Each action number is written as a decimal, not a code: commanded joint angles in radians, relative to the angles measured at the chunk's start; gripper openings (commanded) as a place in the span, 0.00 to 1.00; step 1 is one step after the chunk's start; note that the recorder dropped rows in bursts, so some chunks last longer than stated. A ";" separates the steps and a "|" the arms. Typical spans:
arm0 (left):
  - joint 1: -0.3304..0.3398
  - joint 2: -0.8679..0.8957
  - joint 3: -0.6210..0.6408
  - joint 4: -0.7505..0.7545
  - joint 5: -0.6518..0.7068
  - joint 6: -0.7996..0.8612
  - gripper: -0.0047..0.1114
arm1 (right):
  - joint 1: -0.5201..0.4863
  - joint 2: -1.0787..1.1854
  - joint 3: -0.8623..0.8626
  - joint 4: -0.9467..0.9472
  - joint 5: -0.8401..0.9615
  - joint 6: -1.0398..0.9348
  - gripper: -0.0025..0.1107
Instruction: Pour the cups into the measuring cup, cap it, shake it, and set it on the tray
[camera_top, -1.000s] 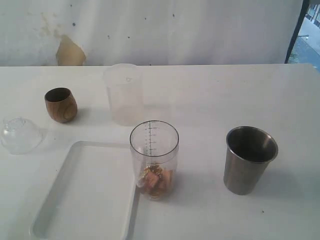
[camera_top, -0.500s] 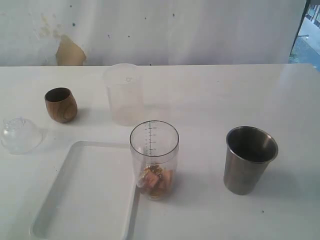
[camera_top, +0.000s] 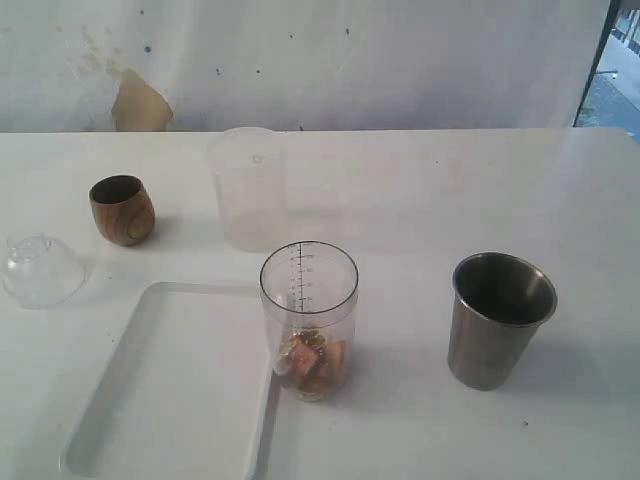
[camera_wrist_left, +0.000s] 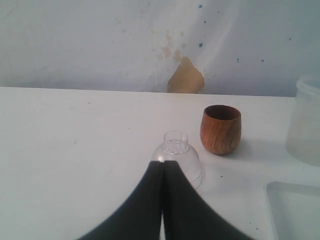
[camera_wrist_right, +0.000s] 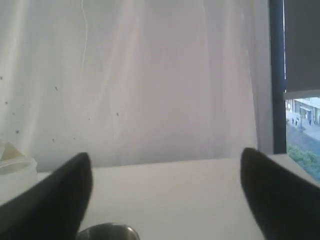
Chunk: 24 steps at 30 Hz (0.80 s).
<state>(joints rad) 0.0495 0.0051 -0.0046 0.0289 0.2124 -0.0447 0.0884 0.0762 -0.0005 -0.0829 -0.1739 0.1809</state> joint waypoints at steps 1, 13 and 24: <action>-0.002 -0.005 0.005 -0.001 -0.011 0.000 0.04 | 0.000 0.118 0.000 -0.022 -0.014 0.006 0.83; -0.002 -0.005 0.005 -0.001 -0.011 0.000 0.04 | 0.000 0.517 0.000 -0.294 -0.291 0.194 0.83; -0.002 -0.005 0.005 -0.001 -0.011 0.000 0.04 | 0.000 0.571 0.000 -0.491 -0.368 0.126 0.83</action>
<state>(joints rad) 0.0495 0.0051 -0.0046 0.0289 0.2124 -0.0447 0.0884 0.6425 -0.0005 -0.4782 -0.5080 0.3079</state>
